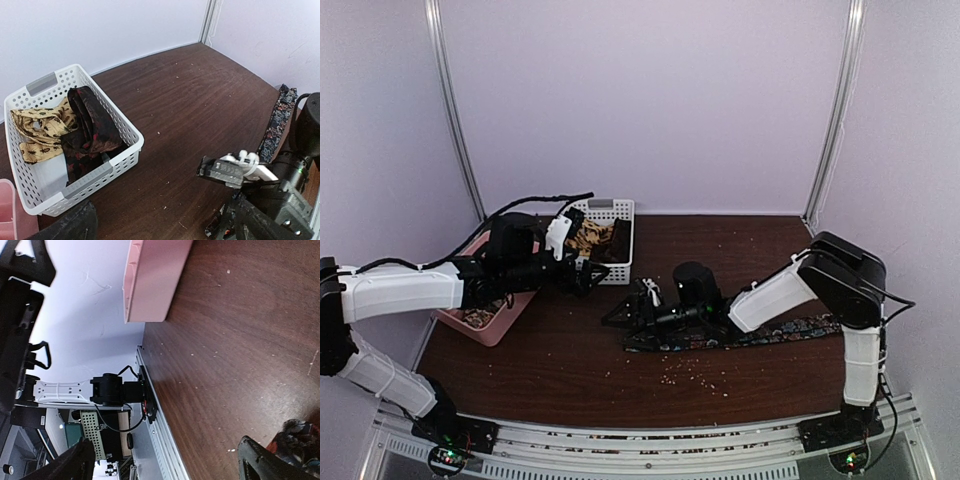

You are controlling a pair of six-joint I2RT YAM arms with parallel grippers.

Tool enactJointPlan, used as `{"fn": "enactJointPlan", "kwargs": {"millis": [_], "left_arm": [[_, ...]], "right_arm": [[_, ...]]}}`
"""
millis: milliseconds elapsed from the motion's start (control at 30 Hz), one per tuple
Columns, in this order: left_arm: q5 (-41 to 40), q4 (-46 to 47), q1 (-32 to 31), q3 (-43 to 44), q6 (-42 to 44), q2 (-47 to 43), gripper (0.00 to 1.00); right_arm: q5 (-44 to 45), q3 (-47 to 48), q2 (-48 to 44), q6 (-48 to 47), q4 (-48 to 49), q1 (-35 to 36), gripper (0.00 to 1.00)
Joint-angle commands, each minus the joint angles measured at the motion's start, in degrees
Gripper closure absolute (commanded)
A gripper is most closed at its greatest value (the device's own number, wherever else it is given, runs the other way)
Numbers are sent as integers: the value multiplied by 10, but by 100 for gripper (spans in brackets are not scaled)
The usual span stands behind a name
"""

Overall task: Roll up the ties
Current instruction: Smooth out the tie at the center of the board.

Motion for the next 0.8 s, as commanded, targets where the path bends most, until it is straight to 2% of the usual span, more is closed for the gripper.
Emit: {"fn": "enactJointPlan", "kwargs": {"millis": [0,133,233,400,533,667,767], "left_arm": [[-9,8,5,-5,0,-3,2],[-7,-1,5,-9,-4,-4,2],[-2,-3,5,-16,-10,-6,2],[68,19,5,-32,0,-5,2],[117,48,4,-49,53,-1,2],[155,25,-16,-16,120,68,2],[128,-10,-61,30,176,140,2]], "right_arm": [[-4,20,50,6,13,-6,1],[1,26,79,1,3,-14,1],[-3,15,62,19,30,-14,1],[-5,-5,-51,23,46,-22,0],[-1,-44,-148,-25,-5,-63,0],[0,-85,-221,-104,-101,-114,0],[-8,-122,-263,-127,-129,-150,0]]}}
